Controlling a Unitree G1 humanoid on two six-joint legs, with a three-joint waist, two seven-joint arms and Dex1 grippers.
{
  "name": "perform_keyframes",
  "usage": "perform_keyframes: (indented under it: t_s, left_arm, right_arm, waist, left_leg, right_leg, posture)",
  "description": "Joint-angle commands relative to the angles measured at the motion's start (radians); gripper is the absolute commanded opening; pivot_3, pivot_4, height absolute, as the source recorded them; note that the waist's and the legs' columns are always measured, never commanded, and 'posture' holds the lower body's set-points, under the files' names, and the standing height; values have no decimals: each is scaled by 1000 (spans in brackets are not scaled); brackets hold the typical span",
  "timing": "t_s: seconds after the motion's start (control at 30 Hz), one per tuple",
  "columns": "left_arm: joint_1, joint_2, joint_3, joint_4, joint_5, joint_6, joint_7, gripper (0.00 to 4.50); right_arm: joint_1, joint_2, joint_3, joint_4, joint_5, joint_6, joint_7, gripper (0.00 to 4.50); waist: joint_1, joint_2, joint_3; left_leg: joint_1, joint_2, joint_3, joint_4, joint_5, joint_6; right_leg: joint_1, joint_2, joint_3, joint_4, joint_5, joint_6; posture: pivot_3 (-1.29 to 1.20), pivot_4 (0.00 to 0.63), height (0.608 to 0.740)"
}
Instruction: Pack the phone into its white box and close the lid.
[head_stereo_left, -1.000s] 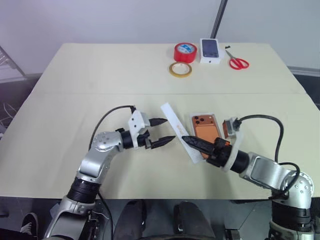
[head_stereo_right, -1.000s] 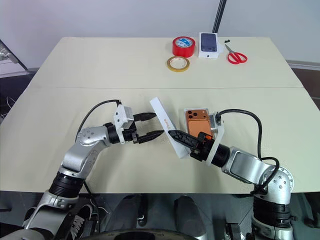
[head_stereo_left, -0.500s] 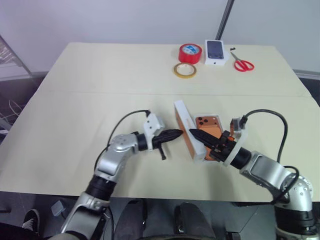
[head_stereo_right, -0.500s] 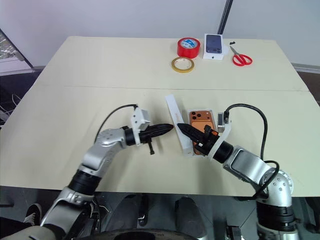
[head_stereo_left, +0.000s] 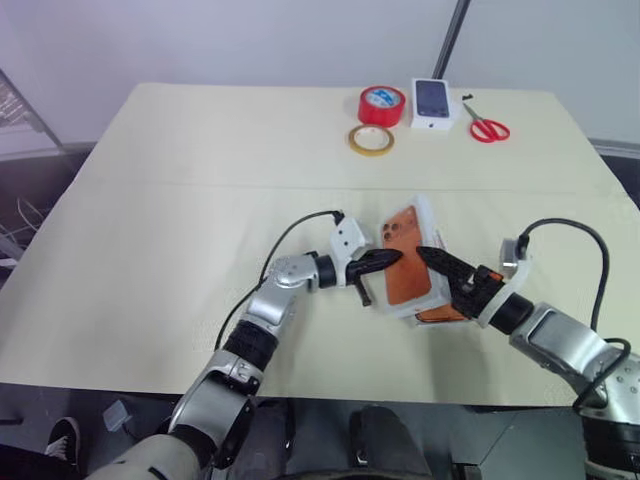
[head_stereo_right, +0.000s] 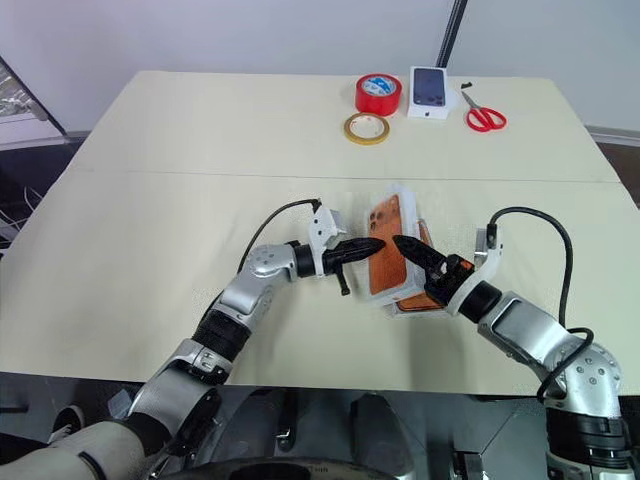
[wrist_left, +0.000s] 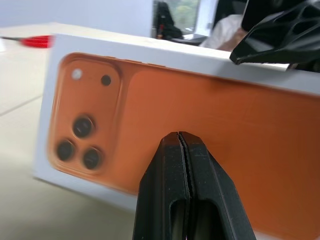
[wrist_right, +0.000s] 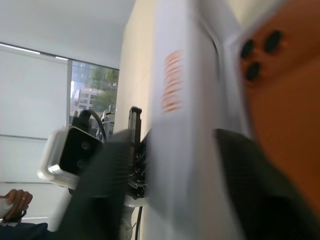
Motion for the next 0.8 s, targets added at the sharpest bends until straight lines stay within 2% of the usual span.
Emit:
perform_keyframes:
  t_s: [0.03, 0.17, 0.33, 0.43, 0.5, 0.6, 0.63, 0.7, 0.8]
  left_arm:
    - [-40, -34, -7, 19, 9, -37, -13, 0]
    - [-34, -40, 2, 15, 0, -33, -24, 0]
    - [-15, -19, 31, -33, -28, 4, -31, 0]
    - [-20, 2, 78, -83, -80, 110, -15, 0]
    - [-21, 22, 99, -119, -78, 142, 14, 0]
    - [-17, 32, 104, -147, -75, 163, 30, 0]
    - [-11, 60, 99, -157, -65, 195, 26, 0]
    - [-1, 102, 86, -168, -47, 246, 18, 0]
    - [11, 139, 33, -155, -10, 301, 3, 0]
  right_arm:
    - [26, -168, -49, -16, -254, 41, 255, 3917]
    - [-7, -261, -46, 68, -476, -24, 445, 3917]
    - [-87, -264, -38, 139, -679, -100, 554, 3917]
    - [-147, -222, 2, 160, -853, -210, 562, 3100]
    - [-160, -205, 76, 144, -1037, -341, 584, 2102]
    - [-167, -179, 98, 148, -1141, -408, 616, 534]
    - [-157, -169, 146, 127, -1209, -454, 633, 57]
    - [-147, -148, 201, 104, -1299, -511, 655, 57]
    - [-151, -128, 193, 127, -1381, -559, 640, 57]
  waist:
    - [2, 1, 0]
    - [-1, 1, 0]
    - [-2, 1, 0]
    - [-2, 1, 0]
    - [-1, 1, 0]
    - [3, 1, 0]
    - [4, 1, 0]
    - [2, 1, 0]
    - [0, 1, 0]
  left_leg:
    - [0, 0, 1, 0, 0, 0]
    - [1, 0, 1, 0, 0, 0]
    - [1, 0, 1, 0, 0, 0]
    - [1, 0, 1, 0, 0, 0]
    - [1, 0, 1, 0, 0, 0]
    - [0, 0, 1, 0, 0, 0]
    - [0, 0, 1, 0, 0, 0]
    - [0, -1, 1, 1, 0, -1]
    - [1, -1, 1, 1, 0, -1]
  right_leg:
    - [0, 0, 0, 0, 0, 0]
    - [0, 1, 1, 0, 0, 0]
    - [-1, 2, 1, 0, 0, 0]
    - [-1, 1, 2, 1, 0, 0]
    - [-1, 1, 2, 1, 0, 0]
    - [-1, 1, 1, 1, 0, 0]
    - [-1, 1, 1, 1, 0, 0]
    - [-1, 0, 1, 1, 0, 0]
    - [0, 0, 1, 1, 0, 1]
  posture:
    - [0, 150, 740]
    - [0, 150, 740]
    - [0, 150, 740]
    - [0, 150, 740]
    - [0, 150, 740]
    - [0, 150, 740]
    - [0, 150, 740]
    - [0, 150, 740]
    - [0, 150, 740]
